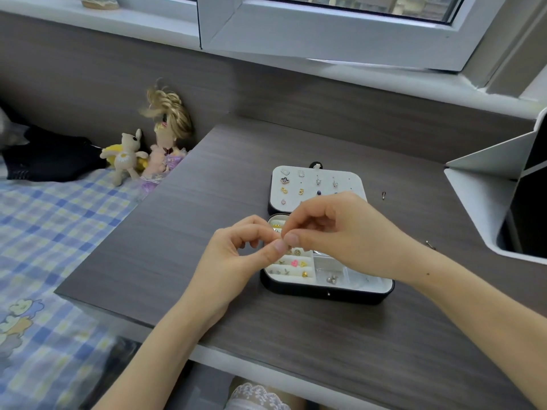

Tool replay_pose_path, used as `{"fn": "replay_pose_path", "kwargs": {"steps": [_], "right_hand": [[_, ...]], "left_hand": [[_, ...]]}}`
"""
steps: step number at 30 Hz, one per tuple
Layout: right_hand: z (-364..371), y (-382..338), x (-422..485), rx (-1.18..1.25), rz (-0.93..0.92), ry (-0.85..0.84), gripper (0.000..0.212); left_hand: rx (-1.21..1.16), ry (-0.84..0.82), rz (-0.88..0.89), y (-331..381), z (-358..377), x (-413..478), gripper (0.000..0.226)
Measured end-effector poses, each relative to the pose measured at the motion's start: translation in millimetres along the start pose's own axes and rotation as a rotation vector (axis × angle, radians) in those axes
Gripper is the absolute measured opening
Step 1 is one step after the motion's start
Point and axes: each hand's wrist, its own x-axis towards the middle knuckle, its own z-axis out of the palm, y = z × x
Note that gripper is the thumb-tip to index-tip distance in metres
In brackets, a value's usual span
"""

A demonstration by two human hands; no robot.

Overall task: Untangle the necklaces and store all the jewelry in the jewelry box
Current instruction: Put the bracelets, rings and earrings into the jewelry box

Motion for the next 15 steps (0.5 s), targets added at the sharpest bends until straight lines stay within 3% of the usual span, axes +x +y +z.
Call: {"fn": "replay_pose_path", "kwargs": {"steps": [6, 10, 13, 15], "right_hand": [[5, 1, 3, 0.086, 0.032, 0.008, 0.004], [11, 0, 4, -0.044, -0.056, 0.086, 0.009], [9, 1, 3, -0.074, -0.051, 0.085, 0.011], [5, 5, 2, -0.109, 0.004, 0.045, 0.011]], "left_hand": [[-0.065, 0.044, -0.044, 2, -3, 2, 0.016], [-0.036, 0.014, -0.057, 7, -6, 3, 0.030], [0.166, 0.036, 0.049, 4, -10, 0, 0.026], [0.502, 0.092, 0.238, -4, -14, -3, 0.023]]}}
